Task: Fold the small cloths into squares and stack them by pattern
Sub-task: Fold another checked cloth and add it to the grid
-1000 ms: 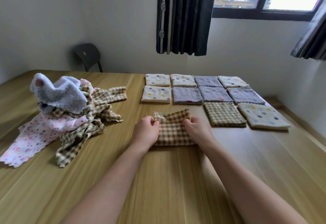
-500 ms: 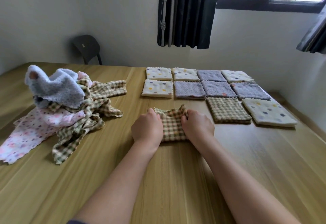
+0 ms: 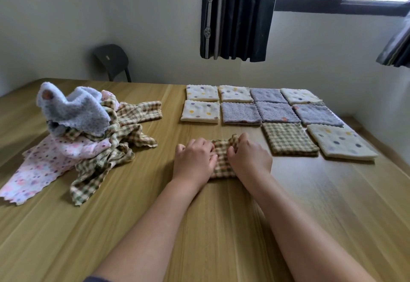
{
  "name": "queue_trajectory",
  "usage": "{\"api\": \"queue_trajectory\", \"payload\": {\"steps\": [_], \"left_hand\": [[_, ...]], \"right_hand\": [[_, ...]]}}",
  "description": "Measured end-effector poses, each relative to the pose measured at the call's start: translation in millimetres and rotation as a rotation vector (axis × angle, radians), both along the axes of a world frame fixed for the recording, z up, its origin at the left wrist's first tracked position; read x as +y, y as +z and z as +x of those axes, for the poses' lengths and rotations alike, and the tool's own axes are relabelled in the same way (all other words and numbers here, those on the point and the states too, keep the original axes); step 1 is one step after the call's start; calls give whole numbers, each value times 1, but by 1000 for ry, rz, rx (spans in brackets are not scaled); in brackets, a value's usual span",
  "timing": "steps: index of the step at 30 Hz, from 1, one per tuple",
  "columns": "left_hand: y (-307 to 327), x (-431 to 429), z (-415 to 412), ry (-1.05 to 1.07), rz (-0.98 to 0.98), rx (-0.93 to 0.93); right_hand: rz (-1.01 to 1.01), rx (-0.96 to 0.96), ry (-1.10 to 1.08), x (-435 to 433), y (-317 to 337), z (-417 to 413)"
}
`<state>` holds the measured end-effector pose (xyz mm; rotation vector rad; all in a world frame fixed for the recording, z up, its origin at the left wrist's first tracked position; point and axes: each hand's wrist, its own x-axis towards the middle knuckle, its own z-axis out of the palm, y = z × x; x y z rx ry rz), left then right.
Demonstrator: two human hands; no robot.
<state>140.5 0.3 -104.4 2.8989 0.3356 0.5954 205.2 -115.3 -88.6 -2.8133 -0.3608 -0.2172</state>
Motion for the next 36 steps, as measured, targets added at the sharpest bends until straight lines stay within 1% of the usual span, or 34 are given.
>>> {"api": "queue_trajectory", "payload": {"steps": [3, 5, 6, 7, 9, 10, 12, 15, 16, 18, 21, 24, 27, 29, 30, 31, 33, 34, 35, 36], "left_hand": [[-1, 4, 3, 26, -29, 146], [-2, 4, 4, 22, -91, 256], [-3, 3, 4, 26, -109, 288], [-4, 3, 3, 37, -116, 293], [-3, 3, 1, 79, -134, 238], [-1, 3, 0, 91, -142, 198], [3, 3, -2, 58, -138, 169], [2, 0, -4, -25, -98, 294], [0, -1, -4, -26, -84, 338], [-2, 0, -3, 2, -57, 367], [-1, -2, -3, 69, -29, 365], [-1, -2, -6, 172, -85, 324], [2, 7, -9, 257, -109, 161], [4, 13, -7, 231, -112, 12], [5, 14, -6, 179, -132, -32], [6, 13, -5, 112, -161, -32], [3, 12, -2, 26, -199, 66], [1, 11, -2, 28, -197, 111], [-1, 13, -2, 60, -186, 114], [-3, 15, -2, 108, -167, 77]], "right_hand": [[96, -233, 139, -5, -6, -6], [111, -322, 250, -8, -9, -4], [76, -293, 293, -9, -10, -2], [24, -208, 328, -9, -12, -1], [-64, 18, 357, -9, -17, 1], [-89, 93, 347, -9, -19, 2], [-118, 128, 321, -9, -20, 4], [-137, 127, 293, -8, -21, 5], [-133, 127, 290, -7, -21, 4], [-123, 130, 289, -7, -21, 3], [-119, 146, 280, -7, -20, 2], [-121, 135, 231, -6, -18, -2], [-64, -5, 204, -8, -13, -4], [64, -119, 321, -10, -11, -1], [136, -120, 405, -10, -11, 1], [191, -78, 472, -9, -11, 1], [225, 33, 528, -7, -15, 0], [215, 52, 513, -6, -16, -1], [202, 46, 479, -7, -16, -2], [191, 25, 436, -7, -14, -2]]}}
